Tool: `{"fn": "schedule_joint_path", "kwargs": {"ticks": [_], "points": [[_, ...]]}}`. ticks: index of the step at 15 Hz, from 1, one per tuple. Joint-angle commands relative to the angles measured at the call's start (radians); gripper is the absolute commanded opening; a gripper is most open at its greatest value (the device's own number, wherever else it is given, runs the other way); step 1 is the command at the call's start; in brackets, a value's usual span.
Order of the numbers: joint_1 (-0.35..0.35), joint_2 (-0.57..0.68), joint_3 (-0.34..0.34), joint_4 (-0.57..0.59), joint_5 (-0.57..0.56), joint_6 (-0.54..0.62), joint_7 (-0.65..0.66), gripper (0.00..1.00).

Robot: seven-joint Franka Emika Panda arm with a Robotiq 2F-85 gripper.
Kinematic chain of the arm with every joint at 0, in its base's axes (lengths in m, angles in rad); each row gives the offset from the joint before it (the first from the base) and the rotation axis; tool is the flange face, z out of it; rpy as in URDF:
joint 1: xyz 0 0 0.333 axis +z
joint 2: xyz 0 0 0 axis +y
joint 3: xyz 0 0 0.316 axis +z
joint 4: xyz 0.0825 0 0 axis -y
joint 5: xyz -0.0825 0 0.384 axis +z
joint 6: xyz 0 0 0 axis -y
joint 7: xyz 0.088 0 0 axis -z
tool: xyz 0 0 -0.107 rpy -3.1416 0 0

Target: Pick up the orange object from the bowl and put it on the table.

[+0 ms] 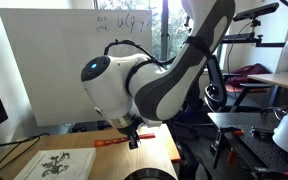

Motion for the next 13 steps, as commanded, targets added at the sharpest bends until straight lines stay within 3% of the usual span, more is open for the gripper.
{"fn": "schedule_joint_path", "kwargs": {"ticks": [1,3,7,11,13], "points": [[0.055,0.004,-0.03,0.024,-0.059,-0.098,0.093,0.55],[0.074,-0.019,-0.02,0.0,-0.083,-0.154,0.134,0.71],[0.044,-0.17,0.075,-0.132,0.036,-0.088,0.114,0.99],[0.028,-0.332,0.135,-0.246,0.184,-0.076,0.106,1.0],[0.031,-0.396,0.141,-0.299,0.196,-0.068,0.117,1.0]]}}
